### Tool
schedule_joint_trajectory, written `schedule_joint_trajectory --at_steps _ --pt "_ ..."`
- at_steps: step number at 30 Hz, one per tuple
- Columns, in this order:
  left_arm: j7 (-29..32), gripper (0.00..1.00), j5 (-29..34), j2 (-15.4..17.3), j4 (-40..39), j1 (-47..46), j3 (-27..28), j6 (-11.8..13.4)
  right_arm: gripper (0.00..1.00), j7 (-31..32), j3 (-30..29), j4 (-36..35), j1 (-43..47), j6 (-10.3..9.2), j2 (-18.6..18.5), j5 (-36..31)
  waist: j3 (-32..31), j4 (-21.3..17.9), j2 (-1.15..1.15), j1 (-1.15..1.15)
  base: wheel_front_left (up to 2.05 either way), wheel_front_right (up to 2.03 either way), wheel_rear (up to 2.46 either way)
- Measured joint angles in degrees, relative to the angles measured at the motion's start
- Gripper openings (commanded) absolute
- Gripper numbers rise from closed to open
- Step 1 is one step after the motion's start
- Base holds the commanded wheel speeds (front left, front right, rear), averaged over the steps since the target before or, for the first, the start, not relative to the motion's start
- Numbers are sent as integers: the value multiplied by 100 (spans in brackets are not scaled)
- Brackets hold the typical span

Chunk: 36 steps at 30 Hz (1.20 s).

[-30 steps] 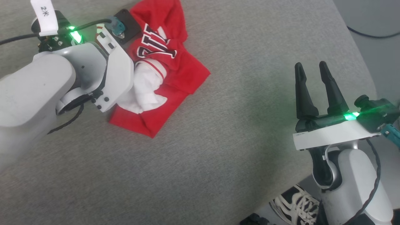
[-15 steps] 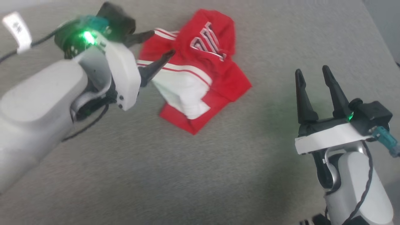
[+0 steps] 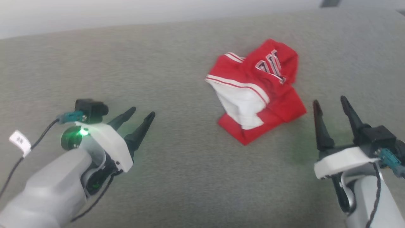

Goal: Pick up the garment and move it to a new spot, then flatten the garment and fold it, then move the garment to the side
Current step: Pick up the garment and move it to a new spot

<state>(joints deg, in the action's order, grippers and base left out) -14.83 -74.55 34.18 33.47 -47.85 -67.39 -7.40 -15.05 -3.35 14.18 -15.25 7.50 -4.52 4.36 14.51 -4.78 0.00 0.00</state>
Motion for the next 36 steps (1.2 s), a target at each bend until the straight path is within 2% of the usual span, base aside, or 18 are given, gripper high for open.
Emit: schedule_joint_trajectory --at_steps 6,13,14,18,21,24,26,29,36 --pt "-16 100 513 -225 -80 1222 1772 0 100 -1 -76 64 281 -1 -221 -51 -264 518 0 0 0 0 0" --pt "-16 100 1927 -589 -501 2553 3744 0 100 -1 -240 71 681 -1 -283 -43 -583 885 0 0 0 0 0" --pt "-16 100 1927 -589 -501 2553 3744 0 100 -1 -240 71 681 -1 -283 -43 -583 885 0 0 0 0 0" --pt "-16 100 2766 -851 -856 3325 4833 0 100 0 -279 86 860 -1 -326 -30 -786 950 0 0 0 0 0" --pt "-16 100 3628 -1017 -1178 3848 5490 113 100 0 -341 75 928 -1 -378 -19 -910 941 0 0 0 0 0" --pt "-16 100 4435 -1359 -1608 4415 6046 151 100 0 -446 -24 952 -1 -386 31 -1021 865 0 0 0 0 0" --pt "-16 100 4737 -1491 -1813 4575 6310 151 100 0 -466 -88 953 -1 -388 33 -1066 826 0 0 0 0 0" --pt "-16 100 5076 -1681 -2083 4733 6664 132 100 -1 -468 -169 944 -1 -388 57 -1119 765 0 0 0 0 0" --pt "-16 100 5480 -2035 -2239 4951 7034 53 100 0 -399 -247 939 0 -325 73 -1134 664 0 0 0 0 0"
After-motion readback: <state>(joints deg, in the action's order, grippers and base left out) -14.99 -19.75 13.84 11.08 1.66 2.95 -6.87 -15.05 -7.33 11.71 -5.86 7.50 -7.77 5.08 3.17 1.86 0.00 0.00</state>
